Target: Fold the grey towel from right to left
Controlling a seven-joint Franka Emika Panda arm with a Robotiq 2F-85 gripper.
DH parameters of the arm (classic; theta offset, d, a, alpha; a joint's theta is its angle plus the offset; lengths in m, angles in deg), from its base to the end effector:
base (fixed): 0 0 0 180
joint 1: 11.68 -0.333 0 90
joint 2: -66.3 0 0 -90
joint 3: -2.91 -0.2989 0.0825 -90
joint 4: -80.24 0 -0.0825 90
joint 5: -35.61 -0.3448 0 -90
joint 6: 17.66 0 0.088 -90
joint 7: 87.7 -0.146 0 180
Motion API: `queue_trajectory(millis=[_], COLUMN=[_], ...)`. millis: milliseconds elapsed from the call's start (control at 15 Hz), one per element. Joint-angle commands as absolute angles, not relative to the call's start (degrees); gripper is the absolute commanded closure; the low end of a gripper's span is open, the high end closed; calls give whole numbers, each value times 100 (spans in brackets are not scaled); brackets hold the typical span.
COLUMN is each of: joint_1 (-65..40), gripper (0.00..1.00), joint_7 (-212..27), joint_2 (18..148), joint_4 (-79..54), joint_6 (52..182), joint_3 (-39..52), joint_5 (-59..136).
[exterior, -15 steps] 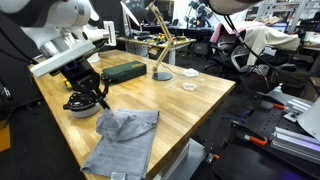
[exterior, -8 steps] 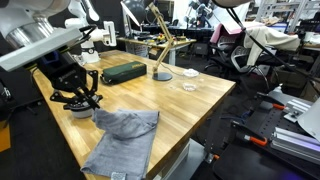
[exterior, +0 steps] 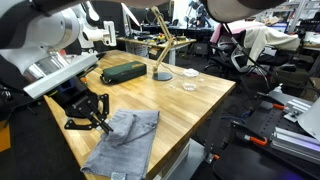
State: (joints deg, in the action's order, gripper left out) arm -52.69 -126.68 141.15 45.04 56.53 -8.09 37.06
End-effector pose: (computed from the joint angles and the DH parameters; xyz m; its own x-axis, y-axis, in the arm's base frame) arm 0.4437 0.4750 0.1268 0.8358 0.0512 -0.5467 0.2123 -0.9484 0.2356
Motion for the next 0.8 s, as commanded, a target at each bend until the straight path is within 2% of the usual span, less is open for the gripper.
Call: queue_trajectory(millis=[0, 667, 733], joint_1=[-5286, -5755, -5782], gripper=[99, 99, 84], joint_7=[-12044, -10801, -11045], joint_2=[14552, 14859, 14857], joint_4=[5195, 5984, 6021], joint_6=[5285, 5039, 4991], joint_3=[-790, -700, -648], joint_5=[3295, 3252, 3245])
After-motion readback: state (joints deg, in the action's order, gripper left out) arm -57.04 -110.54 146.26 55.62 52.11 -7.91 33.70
